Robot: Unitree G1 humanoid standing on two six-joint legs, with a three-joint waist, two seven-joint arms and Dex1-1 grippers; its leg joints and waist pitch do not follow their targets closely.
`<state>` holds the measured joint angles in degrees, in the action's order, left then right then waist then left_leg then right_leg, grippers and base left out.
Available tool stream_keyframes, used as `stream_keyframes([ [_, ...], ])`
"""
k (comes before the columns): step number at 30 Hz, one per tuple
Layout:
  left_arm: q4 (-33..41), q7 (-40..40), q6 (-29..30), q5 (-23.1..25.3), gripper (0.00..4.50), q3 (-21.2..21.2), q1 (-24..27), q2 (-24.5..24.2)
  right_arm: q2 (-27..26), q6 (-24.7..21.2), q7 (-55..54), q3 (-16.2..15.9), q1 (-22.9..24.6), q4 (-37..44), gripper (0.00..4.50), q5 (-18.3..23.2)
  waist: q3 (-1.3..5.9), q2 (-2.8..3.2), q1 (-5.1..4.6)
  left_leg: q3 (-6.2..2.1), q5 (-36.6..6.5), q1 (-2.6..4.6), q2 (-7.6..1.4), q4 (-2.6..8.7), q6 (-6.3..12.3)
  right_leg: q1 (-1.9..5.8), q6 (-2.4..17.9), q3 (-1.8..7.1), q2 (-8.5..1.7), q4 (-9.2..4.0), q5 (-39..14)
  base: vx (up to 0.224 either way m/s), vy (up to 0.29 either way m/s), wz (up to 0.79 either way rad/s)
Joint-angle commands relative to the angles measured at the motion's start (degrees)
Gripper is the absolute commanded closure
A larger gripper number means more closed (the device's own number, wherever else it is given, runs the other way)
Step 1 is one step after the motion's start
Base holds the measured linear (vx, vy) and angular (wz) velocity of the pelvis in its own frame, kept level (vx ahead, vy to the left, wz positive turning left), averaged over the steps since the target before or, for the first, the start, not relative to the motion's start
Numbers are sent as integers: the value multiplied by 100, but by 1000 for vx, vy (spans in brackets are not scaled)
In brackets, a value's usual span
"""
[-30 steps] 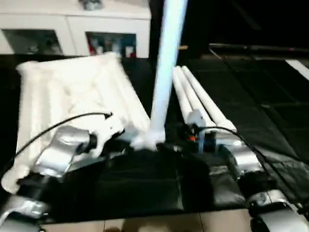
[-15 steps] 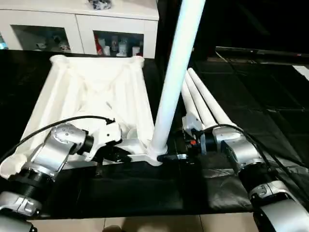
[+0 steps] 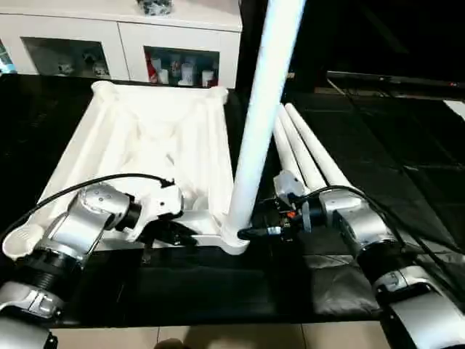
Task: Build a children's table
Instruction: Rotate leg to tighten
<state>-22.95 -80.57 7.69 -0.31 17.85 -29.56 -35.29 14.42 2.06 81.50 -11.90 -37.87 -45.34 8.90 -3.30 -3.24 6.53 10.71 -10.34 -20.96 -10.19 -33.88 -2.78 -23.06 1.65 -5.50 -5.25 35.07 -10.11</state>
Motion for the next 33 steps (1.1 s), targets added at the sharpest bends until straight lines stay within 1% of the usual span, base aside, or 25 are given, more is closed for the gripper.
stream_keyframes([
  [1,-4,-166,-59,41,450,201,-89,40,-38,26,63,-114,15,-70,202,-109,377,98,-24,-118,-1358,102,-387,446,-33,265,1271,359,-431,-359,-1330,0,0,0],
  [2,-12,-170,-64,38,450,201,-91,38,-48,37,62,-117,13,-82,216,-109,379,92,-23,-120,-1373,103,-386,447,-40,266,1266,359,-434,-362,-1352,0,0,0],
  [3,-18,-179,-61,33,450,201,-93,32,-58,50,59,-129,29,-72,216,-114,380,106,-21,-123,-1379,106,-386,447,-52,266,1266,359,-436,-361,-1360,0,0,0],
  [4,-27,-185,-63,29,450,200,-96,29,-62,105,12,-141,45,-64,226,-143,379,103,-22,-121,-1391,104,-385,447,-55,268,1267,361,-434,-366,-1366,0,0,0],
  [6,-40,-189,-65,28,450,199,-102,27,-70,93,-27,-142,50,-66,226,-152,379,111,-24,-124,-1409,111,-388,451,-66,264,1272,360,-432,-364,-1369,0,0,0],
  [7,-46,-191,-68,29,450,199,-104,26,-79,51,-48,-128,46,-76,183,-141,376,109,-28,-123,-1421,108,-386,453,-66,264,1272,360,-428,-366,-1373,0,0,0],
  [8,-71,-197,-84,32,450,201,-113,26,-105,-47,-87,-90,26,-124,171,-110,376,105,-30,-124,-1422,106,-385,453,-66,267,1275,360,-425,-365,-1371,0,0,0],
  [9,-89,-202,-100,36,450,201,-120,30,-117,-108,-75,-72,11,-159,172,-86,378,107,-29,-123,-1424,111,-384,452,-69,265,1278,360,-426,-367,-1380,0,0,0],
  [10,-95,-206,-106,37,450,201,-122,35,-131,-141,-76,-58,9,-175,167,-68,377,111,-30,-124,-1438,107,-384,452,-76,266,1289,361,-429,-368,-1388,0,0,0],
  [11,-99,-209,-109,37,450,202,-124,40,-143,-162,-77,-48,10,-185,153,-55,385,115,-24,-124,-1428,109,-385,449,-77,272,1294,360,-431,-364,-1369,0,0,0],
  [12,-99,-210,-109,37,450,202,-124,40,-144,-164,-77,-47,10,-186,153,-54,384,115,-25,-126,-1404,104,-392,452,-81,271,1300,360,-431,-354,-1313,0,0,0],
  [13,-105,-212,-113,37,450,203,-126,43,-153,-164,-81,-39,13,-193,130,-53,386,118,-24,-125,-1399,112,-393,452,-85,267,1310,356,-427,-347,-1266,0,0,0],
  [14,-109,-215,-113,38,450,206,-130,44,-160,-138,-98,-41,22,-197,128,-66,384,130,-26,-125,-1410,109,-390,453,-87,265,1313,357,-424,-347,-1256,0,0,0],
  [16,-133,-225,-124,43,450,214,-146,50,-206,47,-303,-51,49,-232,121,-157,378,129,-31,-125,-1462,110,-388,458,-118,256,1315,359,-428,-355,-1301,0,0,0],
  [18,-145,-230,-129,45,450,216,-155,54,-257,108,-453,-10,40,-285,94,-162,384,133,-32,-124,-1490,121,-384,456,-148,259,1322,362,-434,-363,-1337,0,0,0],
  [20,-154,-233,-132,46,450,217,-162,57,-282,98,-499,16,26,-313,94,-147,382,146,-28,-128,-1505,123,-388,461,-163,259,1313,361,-430,-357,-1324,0,0,0],
  [21,-166,-239,-139,50,450,222,-170,59,-308,77,-496,3,25,-312,94,-147,380,131,-34,-127,-1516,118,-389,464,-161,263,1302,363,-425,-358,-1320,0,0,0],
  [24,-178,-244,-143,52,450,225,-177,61,-325,55,-483,-15,36,-289,94,-154,380,136,-31,-127,-1521,113,-388,463,-150,267,1292,364,-430,-357,-1335,0,0,0],
  [26,-197,-246,-156,57,450,226,-185,61,-356,-19,-478,28,36,-287,94,-102,378,136,-30,-128,-1515,114,-393,465,-145,264,1294,364,-431,-356,-1338,0,0,0],
  [27,-199,-246,-159,58,450,225,-186,60,-363,-48,-461,45,34,-286,120,-77,381,138,-29,-126,-1508,115,-391,462,-141,264,1298,365,-430,-355,-1320,0,0,0],
  [30,-205,-250,-159,56,450,223,-188,60,-369,-69,-425,64,25,-302,132,-57,384,138,-29,-127,-1498,116,-397,465,-147,262,1304,361,-429,-349,-1281,0,0,0],
  [32,-213,-254,-161,56,450,223,-188,59,-364,-57,-386,69,23,-324,161,-56,384,137,-29,-124,-1507,118,-393,463,-148,263,1316,363,-430,-348,-1258,0,0,0],
  [33,-213,-255,-161,57,450,224,-188,58,-362,-85,-351,69,28,-326,161,-45,380,136,-29,-124,-1502,111,-392,463,-144,266,1315,364,-432,-348,-1265,0,0,0],
])
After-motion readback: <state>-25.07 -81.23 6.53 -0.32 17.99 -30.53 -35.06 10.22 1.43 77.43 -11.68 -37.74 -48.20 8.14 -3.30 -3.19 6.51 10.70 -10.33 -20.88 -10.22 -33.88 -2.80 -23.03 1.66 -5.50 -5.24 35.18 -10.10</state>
